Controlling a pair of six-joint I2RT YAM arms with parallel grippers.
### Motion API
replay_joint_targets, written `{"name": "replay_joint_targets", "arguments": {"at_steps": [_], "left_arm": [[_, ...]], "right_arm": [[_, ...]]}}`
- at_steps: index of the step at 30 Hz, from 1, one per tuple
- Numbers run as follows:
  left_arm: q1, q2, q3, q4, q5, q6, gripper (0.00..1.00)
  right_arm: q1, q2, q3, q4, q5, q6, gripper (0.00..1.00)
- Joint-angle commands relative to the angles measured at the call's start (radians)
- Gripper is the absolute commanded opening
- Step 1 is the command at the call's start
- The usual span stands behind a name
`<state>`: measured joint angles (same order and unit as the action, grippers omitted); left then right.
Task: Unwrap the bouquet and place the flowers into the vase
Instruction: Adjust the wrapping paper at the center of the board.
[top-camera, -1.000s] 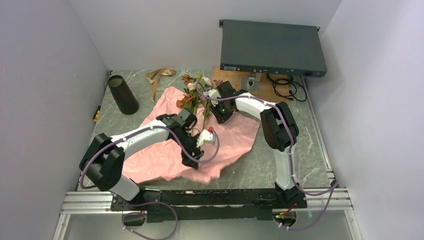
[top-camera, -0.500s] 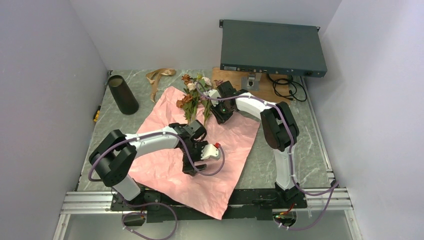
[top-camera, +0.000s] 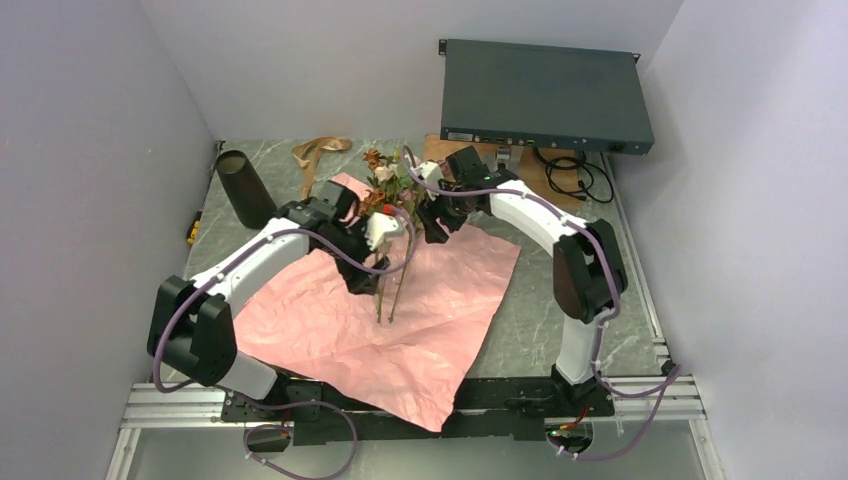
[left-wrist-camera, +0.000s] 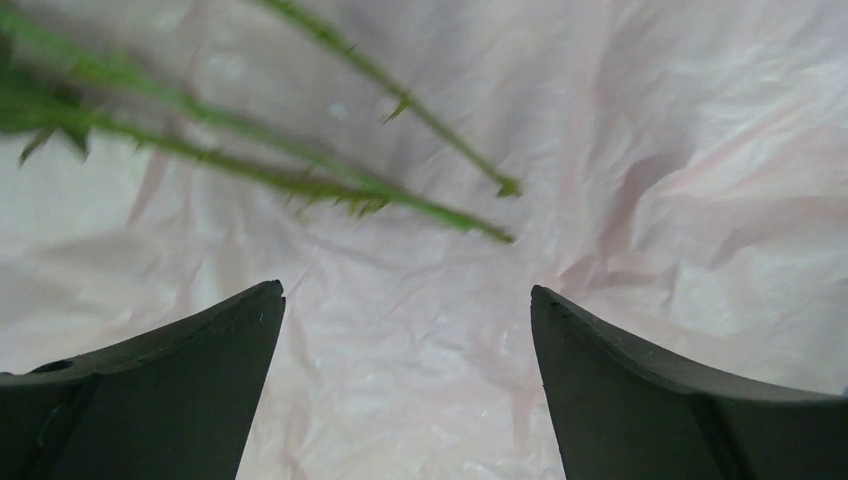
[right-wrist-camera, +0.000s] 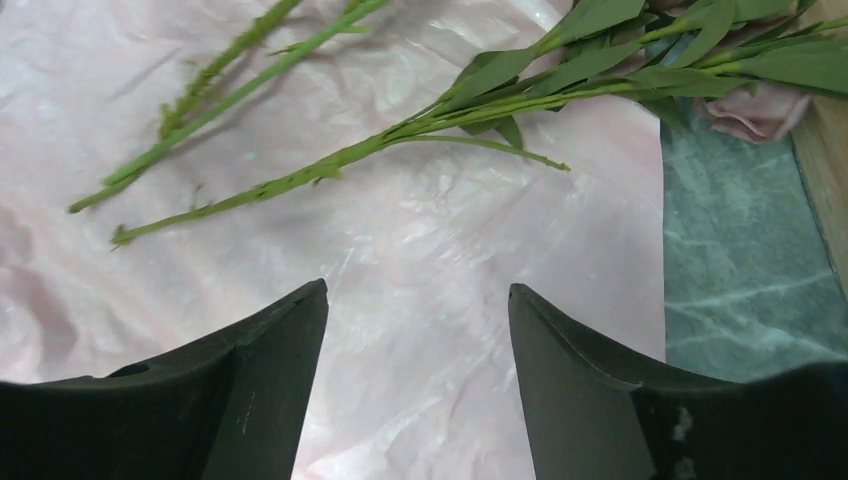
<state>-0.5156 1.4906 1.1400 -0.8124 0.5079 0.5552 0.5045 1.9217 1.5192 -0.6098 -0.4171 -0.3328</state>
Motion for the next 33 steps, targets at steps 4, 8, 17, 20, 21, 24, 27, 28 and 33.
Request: {"name": "replay_joint_targets", "arguments": {"at_steps": [4, 8, 17, 20, 21, 24, 27, 28, 33], "left_arm": [[0.153, -0.018, -0.084, 0.047, -0.114, -0.018, 0.99], [0.17, 0.046, -0.096, 0.13, -0.164, -0.036, 0.93], [0.216, 0.143, -0.151, 0.196, -0.284, 0.002, 0.87], [0.282, 0.133, -0.181, 0.166, -0.273, 0.029, 0.89], [0.303, 0.125, -0.195, 0.158, -0.273, 0.042, 0.89], [0.361, 0.08, -0.248, 0.15, -0.279, 0.094, 0.9], [0.399, 0.024, -0.303, 0.151, -0.292, 0.154, 0.92], [0.411, 0.012, -0.314, 0.15, -0.294, 0.167, 0.94], [0.477, -0.019, -0.344, 0.156, -0.296, 0.195, 0.96]], "right_arm": [[0.012, -0.165, -0.148, -0.048, -0.056, -0.012, 0.7], [0.038, -0.165, -0.216, -0.04, -0.015, -0.009, 0.66], [0.058, -0.099, -0.299, -0.029, 0.082, -0.026, 0.58], [0.058, -0.086, -0.325, -0.027, 0.11, -0.037, 0.55], [0.057, -0.083, -0.331, -0.027, 0.115, -0.038, 0.54], [0.055, -0.072, -0.353, -0.022, 0.13, -0.039, 0.52], [0.049, -0.057, -0.367, -0.018, 0.131, -0.04, 0.51], [0.046, -0.049, -0.367, -0.018, 0.13, -0.039, 0.5], [0.026, -0.005, -0.345, -0.016, 0.14, -0.032, 0.49]]}}
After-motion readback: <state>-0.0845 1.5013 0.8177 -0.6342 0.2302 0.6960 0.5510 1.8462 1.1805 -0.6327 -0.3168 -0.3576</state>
